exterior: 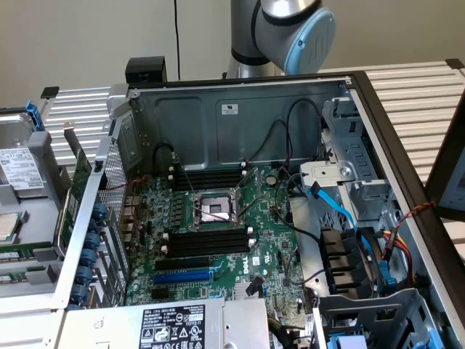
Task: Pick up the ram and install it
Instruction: 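Pick up the ram and move it above insertion slot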
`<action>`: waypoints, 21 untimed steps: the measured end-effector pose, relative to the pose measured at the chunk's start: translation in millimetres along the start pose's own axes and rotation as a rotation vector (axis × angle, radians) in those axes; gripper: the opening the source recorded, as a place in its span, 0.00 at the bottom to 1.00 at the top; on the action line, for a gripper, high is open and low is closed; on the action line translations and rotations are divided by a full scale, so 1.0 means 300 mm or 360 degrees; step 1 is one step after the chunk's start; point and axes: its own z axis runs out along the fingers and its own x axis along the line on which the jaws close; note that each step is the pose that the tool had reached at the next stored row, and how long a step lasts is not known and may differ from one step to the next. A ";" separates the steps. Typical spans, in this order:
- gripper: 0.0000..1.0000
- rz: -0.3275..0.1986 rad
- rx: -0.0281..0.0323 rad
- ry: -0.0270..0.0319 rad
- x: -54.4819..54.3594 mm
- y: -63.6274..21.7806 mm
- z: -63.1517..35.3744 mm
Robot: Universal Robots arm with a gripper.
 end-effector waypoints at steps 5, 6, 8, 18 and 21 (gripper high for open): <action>0.51 -0.0003 0.00000 0.00001 0.003 0.000 0.030; 0.51 -0.0003 0.00000 0.00001 0.004 0.000 0.036; 0.51 -0.0003 -0.00002 0.00002 0.008 0.000 0.049; 0.51 0.0000 0.00009 -0.00111 0.025 -0.003 0.109; 0.51 0.0000 0.00008 -0.00116 0.025 -0.009 0.128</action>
